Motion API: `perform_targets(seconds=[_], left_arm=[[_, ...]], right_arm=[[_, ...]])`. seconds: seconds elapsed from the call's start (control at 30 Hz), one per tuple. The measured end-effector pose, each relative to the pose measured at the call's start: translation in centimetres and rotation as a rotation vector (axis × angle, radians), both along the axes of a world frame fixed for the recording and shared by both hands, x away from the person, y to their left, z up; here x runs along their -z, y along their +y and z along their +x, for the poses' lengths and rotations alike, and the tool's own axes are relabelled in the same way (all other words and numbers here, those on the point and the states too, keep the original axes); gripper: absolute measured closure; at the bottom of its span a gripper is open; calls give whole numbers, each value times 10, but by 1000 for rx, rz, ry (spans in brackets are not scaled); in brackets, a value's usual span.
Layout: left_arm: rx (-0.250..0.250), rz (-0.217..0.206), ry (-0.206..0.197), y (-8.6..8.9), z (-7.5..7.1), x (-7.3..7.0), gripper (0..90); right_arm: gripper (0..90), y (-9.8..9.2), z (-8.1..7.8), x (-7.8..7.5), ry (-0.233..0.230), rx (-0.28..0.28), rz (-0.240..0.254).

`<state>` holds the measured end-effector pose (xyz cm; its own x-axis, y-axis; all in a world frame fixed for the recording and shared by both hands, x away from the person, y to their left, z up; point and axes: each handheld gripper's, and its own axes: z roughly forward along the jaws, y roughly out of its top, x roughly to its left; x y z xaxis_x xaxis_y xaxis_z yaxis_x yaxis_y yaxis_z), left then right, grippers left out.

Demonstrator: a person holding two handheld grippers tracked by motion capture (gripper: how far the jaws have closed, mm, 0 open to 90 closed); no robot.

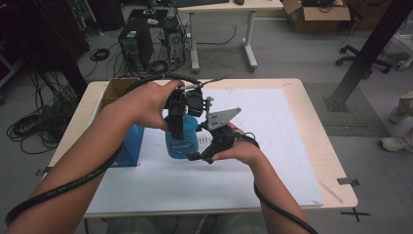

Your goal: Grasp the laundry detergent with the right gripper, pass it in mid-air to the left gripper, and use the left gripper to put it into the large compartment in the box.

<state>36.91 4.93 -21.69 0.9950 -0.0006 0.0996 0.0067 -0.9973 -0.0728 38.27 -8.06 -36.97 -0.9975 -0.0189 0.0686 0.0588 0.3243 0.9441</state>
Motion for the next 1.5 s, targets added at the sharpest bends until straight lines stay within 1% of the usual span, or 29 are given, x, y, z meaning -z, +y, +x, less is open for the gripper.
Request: perform_targets(seconds=[0.1, 0.13, 0.3, 0.33, 0.4, 0.43, 0.5, 0.53, 0.57, 0.6, 0.7, 0.73, 0.8, 0.83, 0.87, 0.93, 0.97, 1.0, 1.13, 1.17, 1.27, 1.3, 1.33, 1.4, 1.47, 1.5], left_arm=[[-8, -7, -4, 1, 1, -1, 374], [-7, -1, -3, 1, 1, -2, 373], [-21, -7, 3, 2, 1, -2, 373], [-39, -5, 7, 2, 2, -3, 373], [-54, -7, 7, 2, 3, -2, 373], [-70, -8, 8, 2, 3, -2, 373], [-98, -10, 9, 3, 4, -2, 373], [-113, -11, 9, 3, 4, -2, 373], [-122, -8, 7, 4, 5, -3, 373], [-141, -10, 8, 5, 6, -3, 373], [-167, -15, 5, 7, 8, -5, 372], [-183, -18, 7, 8, 9, -7, 372], [-210, -29, 11, 10, 10, -9, 372], [-221, -30, 13, 11, 10, -10, 372], [-234, -41, 14, 12, 11, -11, 372], [-255, -43, 18, 13, 11, -13, 372], [-271, -49, 19, 14, 11, -14, 372], [-291, -54, 24, 14, 11, -15, 372], [-321, -69, 26, 19, 12, -20, 372], [-326, -68, 25, 20, 12, -22, 372], [-374, -79, 25, 23, 13, -26, 372], [-386, -79, 26, 25, 13, -27, 372], [-403, -85, 27, 26, 14, -29, 372], [-441, -91, 27, 29, 15, -33, 372], [-483, -98, 23, 32, 16, -37, 371], [-516, -102, 12, 35, 17, -41, 371]], right_arm=[[11, -3, 0, -5, -9, -1, -6], [8, -4, 1, -6, -10, -2, -10], [2, -11, 2, -13, -11, -9, -27], [2, -11, 2, -13, -11, -9, -27], [2, -14, 3, -15, -14, -10, -33], [2, -14, 3, -16, -16, -13, -38], [2, -18, 4, -21, -23, -11, -57], [2, -18, 4, -21, -23, -11, -57], [2, -21, 4, -25, -22, -16, -69], [2, -21, 4, -25, -22, -16, -69], [2, -27, 6, -30, -33, -17, -96], [2, -32, 8, -34, -40, -18, -116], [2, -34, 8, -36, -43, -17, -124], [3, -36, 9, -39, -47, -16, -137], [3, -38, 10, -41, -50, -15, -147], [4, -43, 11, -46, -56, -12, -171], [4, -48, 12, -50, -64, -7, -195], [4, -48, 12, -50, -64, -7, -195], [8, -59, 16, -58, -78, 5, -255], [8, -62, 16, -60, -81, 9, -270], [10, -70, 19, -66, -94, 18, -322], [11, -75, 21, -69, -102, 28, -350], [11, -75, 21, -69, -102, 28, -350], [12, -80, 22, -72, -104, 33, -370], [13, -84, 23, -73, -107, 41, -401], [15, -88, 24, -74, -106, 44, -419]])
